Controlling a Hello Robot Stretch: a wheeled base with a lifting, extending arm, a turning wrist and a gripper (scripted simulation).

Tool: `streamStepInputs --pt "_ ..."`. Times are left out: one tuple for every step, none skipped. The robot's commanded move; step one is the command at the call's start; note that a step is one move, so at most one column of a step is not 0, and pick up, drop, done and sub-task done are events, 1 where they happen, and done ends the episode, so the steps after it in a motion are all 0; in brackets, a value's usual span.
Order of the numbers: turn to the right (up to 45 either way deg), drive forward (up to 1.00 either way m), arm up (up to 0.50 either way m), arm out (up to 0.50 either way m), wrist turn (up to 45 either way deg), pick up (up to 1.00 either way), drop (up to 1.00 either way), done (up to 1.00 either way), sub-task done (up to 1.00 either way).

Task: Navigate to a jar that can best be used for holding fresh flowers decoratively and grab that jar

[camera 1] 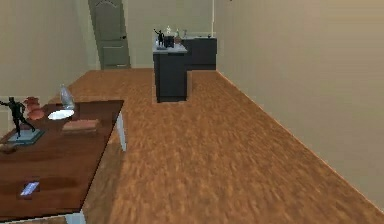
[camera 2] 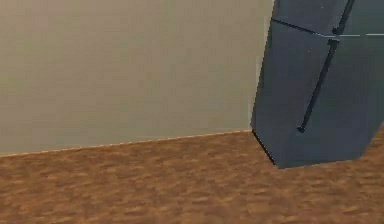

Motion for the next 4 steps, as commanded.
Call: streamStepInputs --pt "0.0 0.60 0.00 0.00 0.0 0.00 0.00 0.00 0.00" --pt "-9.0 0.00 0.00 0.00 0.0 0.00 0.00 0.00 0.00" --pt "0.0 0.95 0.00 0.00 0.0 0.00 0.00 0.00 0.00" --pt "-45.0 0.00 0.00 0.00 0.0 0.00 0.00 0.00 0.00"
